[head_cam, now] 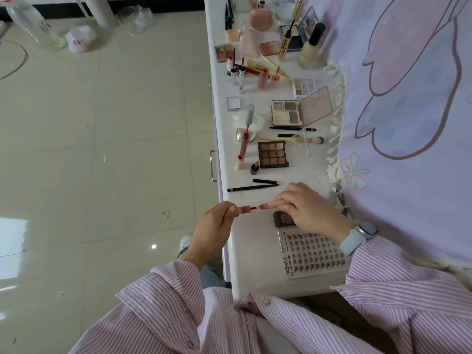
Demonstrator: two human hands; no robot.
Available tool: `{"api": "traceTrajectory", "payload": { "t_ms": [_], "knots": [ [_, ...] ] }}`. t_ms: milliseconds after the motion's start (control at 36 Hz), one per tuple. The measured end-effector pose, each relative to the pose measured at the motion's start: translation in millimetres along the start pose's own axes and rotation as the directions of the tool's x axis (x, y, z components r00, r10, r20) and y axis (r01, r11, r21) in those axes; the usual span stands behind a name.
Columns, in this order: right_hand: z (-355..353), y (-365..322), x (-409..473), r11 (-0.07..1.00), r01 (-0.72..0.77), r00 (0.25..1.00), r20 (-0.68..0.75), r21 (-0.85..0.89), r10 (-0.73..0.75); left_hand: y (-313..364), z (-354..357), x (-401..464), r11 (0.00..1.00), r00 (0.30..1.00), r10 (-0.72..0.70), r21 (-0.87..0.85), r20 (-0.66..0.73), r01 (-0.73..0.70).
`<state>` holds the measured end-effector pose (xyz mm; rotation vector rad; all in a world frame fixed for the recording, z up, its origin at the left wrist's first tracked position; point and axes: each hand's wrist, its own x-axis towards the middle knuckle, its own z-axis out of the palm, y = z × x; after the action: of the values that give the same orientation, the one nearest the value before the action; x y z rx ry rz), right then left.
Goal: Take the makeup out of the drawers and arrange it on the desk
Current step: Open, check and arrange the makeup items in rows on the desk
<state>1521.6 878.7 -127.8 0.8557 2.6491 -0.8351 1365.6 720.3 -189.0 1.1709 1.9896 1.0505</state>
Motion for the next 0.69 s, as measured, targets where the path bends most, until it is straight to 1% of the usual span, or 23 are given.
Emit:
{"api": "traceTrajectory", "payload": {
  "t_ms": [111,167,222,306,389,528,583,639,694],
  "knots": [
    [-4,8,-1,0.998,-0.013,0.992,-0.124,-0.054,0.006,-1,-6,-2,0.999,0.998,-0.041,-0.023,-0.047,0.04],
    [-6,13,-2,0.997,-0.037,0.982,-0.187,-0.068,0.024,-3,-9,-2,0.991,0.993,-0.103,-0.088,-0.065,0.097],
    [-9,17,-3,0.997,-0.061,0.961,-0.273,-0.037,0.049,-4,-13,-1,0.967,0.984,-0.163,-0.208,-0.071,0.145],
    [-7,19,-2,0.991,-0.088,0.923,-0.366,0.103,0.119,-1,-17,0,0.925,0.973,-0.213,-0.338,-0.087,0.172],
    [1,15,0,0.957,-0.082,0.904,-0.384,0.278,0.189,2,-13,1,0.911,0.968,-0.235,-0.367,-0.083,0.189],
    [16,7,-1,0.914,-0.093,0.905,-0.349,0.395,0.243,3,0,0,0.898,0.971,-0.236,-0.392,-0.041,0.201],
    [23,4,1,0.913,-0.083,0.91,-0.343,0.4,0.234,2,7,1,0.912,0.966,-0.238,-0.366,-0.103,0.185],
    [31,4,4,0.918,-0.084,0.912,-0.341,0.388,0.227,2,14,4,0.941,0.947,-0.238,-0.294,-0.215,0.17],
    [38,4,10,0.923,-0.092,0.908,-0.349,0.373,0.232,2,20,8,0.96,0.935,-0.208,-0.241,-0.288,0.139]
  ]
}}
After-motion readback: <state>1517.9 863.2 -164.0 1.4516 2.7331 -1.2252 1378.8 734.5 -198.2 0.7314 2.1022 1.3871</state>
